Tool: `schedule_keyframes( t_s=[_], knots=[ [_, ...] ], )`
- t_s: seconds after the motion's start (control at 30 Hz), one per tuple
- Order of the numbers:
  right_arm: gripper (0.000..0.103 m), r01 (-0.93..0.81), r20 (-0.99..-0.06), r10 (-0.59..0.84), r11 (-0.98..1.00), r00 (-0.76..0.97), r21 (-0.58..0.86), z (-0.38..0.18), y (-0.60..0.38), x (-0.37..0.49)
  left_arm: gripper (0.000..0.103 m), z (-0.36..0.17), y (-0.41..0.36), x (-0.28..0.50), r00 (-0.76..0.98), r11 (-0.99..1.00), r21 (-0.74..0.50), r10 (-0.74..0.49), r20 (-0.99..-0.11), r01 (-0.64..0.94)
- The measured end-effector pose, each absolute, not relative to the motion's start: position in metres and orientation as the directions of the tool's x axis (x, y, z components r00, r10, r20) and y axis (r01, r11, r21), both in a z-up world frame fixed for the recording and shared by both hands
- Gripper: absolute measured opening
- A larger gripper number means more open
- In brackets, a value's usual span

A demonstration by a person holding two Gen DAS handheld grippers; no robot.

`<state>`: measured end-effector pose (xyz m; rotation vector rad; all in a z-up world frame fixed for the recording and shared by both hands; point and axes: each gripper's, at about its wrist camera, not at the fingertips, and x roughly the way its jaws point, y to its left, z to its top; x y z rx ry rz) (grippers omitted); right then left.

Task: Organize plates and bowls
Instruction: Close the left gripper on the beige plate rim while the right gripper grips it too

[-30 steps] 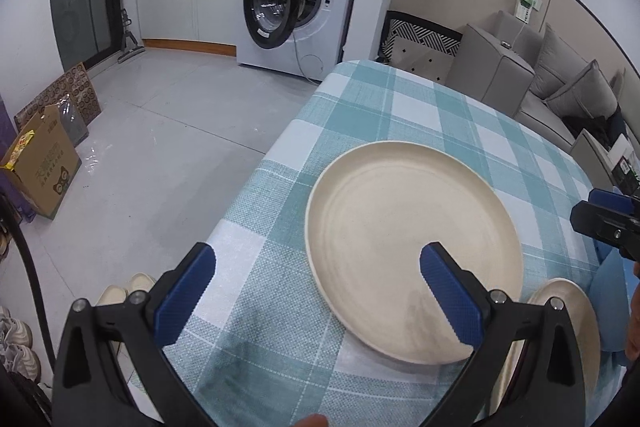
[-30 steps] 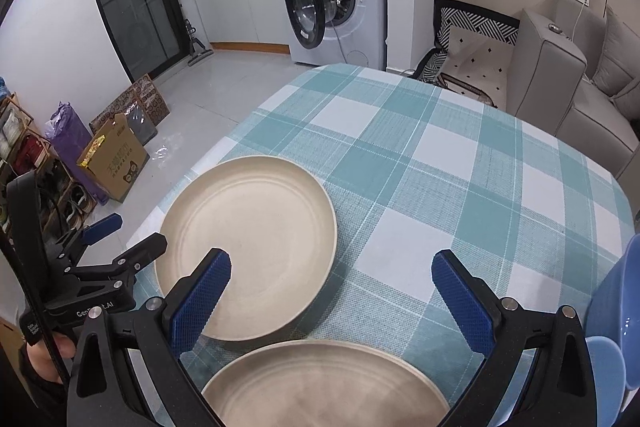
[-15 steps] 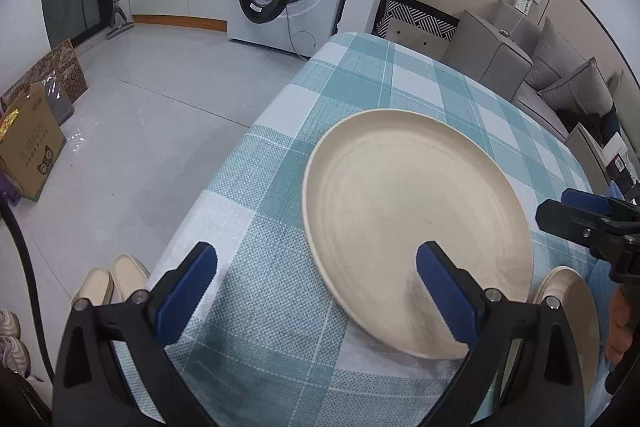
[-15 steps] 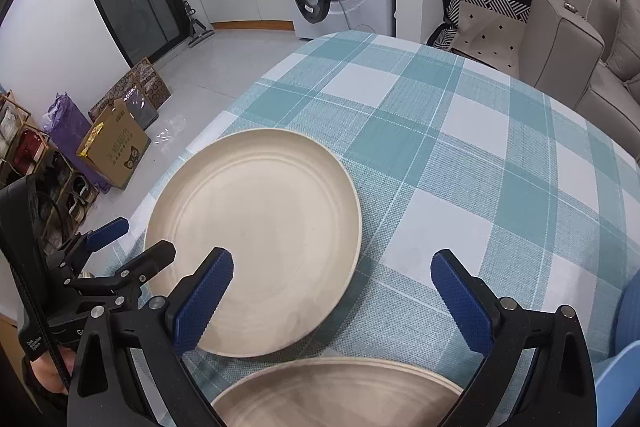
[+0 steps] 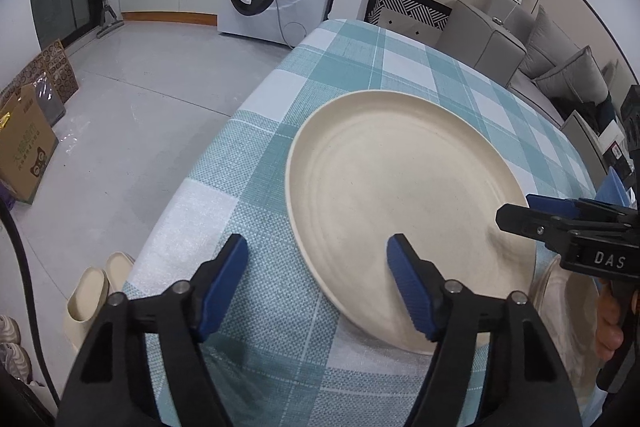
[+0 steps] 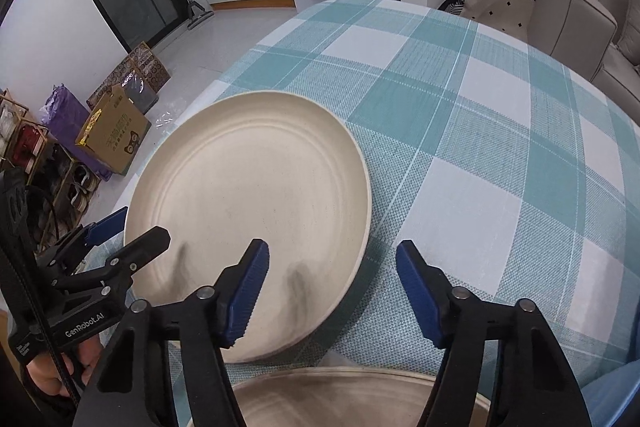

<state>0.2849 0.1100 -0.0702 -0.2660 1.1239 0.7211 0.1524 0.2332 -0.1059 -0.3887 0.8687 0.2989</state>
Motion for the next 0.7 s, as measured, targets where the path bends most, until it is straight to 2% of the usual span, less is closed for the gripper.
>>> schedule_keyframes(
  t_s=[0.13,0.27,0.33,0.47,0.57,0.7],
  knots=[
    [0.051,-0.653,-0.894,0.382,0.743,0.235,0.145,-0.073,0.111,0.282,0.066,-0.105,0.234,0.151,0.616,0.887,-0.217,0.091,-0.783,-0.407],
    [0.046,-0.659,-0.897,0.375,0.739,0.233,0.137,-0.077,0.112,0.279,0.057,-0.105,0.234,0.151,0.615,0.890,-0.208,0.098,-0.782,-0.406],
    [0.036,-0.663,-0.899,0.370,0.737,0.234,0.131,-0.078,0.113,0.277,0.056,-0.105,0.234,0.151,0.616,0.890,-0.207,0.099,-0.782,-0.405],
    [0.033,-0.670,-0.901,0.363,0.733,0.236,0.120,-0.080,0.114,0.274,0.048,-0.105,0.233,0.151,0.616,0.895,-0.202,0.098,-0.782,-0.399],
    [0.031,-0.672,-0.901,0.354,0.733,0.250,0.102,-0.080,0.115,0.273,0.037,-0.105,0.232,0.151,0.617,0.899,-0.197,0.096,-0.781,-0.390],
    [0.026,-0.671,-0.898,0.349,0.736,0.268,0.085,-0.078,0.114,0.272,0.029,-0.105,0.227,0.151,0.621,0.908,-0.195,0.086,-0.779,-0.370]
  ],
)
